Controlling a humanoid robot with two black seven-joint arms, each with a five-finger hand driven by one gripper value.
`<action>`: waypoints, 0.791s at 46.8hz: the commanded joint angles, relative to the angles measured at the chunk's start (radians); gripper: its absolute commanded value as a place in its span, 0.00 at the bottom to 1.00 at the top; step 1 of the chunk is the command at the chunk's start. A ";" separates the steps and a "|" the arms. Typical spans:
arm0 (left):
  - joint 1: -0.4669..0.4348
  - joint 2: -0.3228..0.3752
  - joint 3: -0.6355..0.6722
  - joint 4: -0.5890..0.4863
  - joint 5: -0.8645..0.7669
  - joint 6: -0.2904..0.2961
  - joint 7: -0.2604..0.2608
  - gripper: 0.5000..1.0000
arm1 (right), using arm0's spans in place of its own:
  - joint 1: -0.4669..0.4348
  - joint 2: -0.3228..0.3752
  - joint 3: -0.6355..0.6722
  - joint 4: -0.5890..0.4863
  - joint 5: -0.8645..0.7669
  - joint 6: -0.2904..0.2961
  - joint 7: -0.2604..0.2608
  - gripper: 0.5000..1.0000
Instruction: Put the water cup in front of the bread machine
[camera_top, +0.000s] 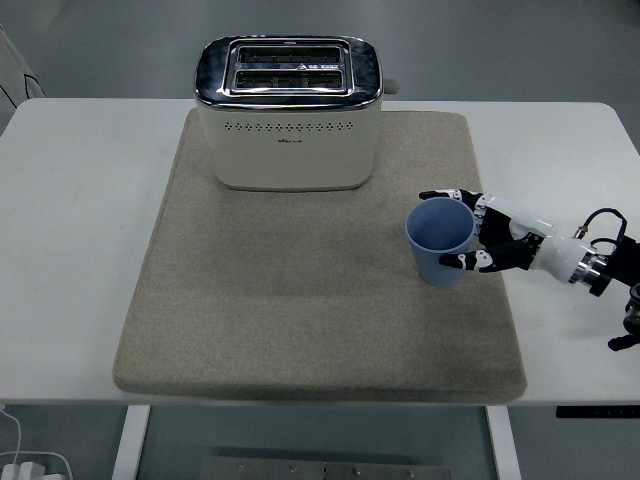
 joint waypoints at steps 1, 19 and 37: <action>0.000 0.000 0.000 0.000 0.000 0.000 -0.001 1.00 | 0.005 0.006 0.003 -0.002 0.000 -0.001 0.000 0.02; 0.000 0.000 0.000 0.000 0.000 0.000 -0.001 1.00 | 0.099 0.105 -0.001 -0.002 0.002 -0.054 -0.008 0.00; 0.000 0.000 0.000 0.000 0.000 0.000 -0.001 1.00 | 0.140 0.381 -0.003 -0.002 0.003 -0.223 -0.171 0.01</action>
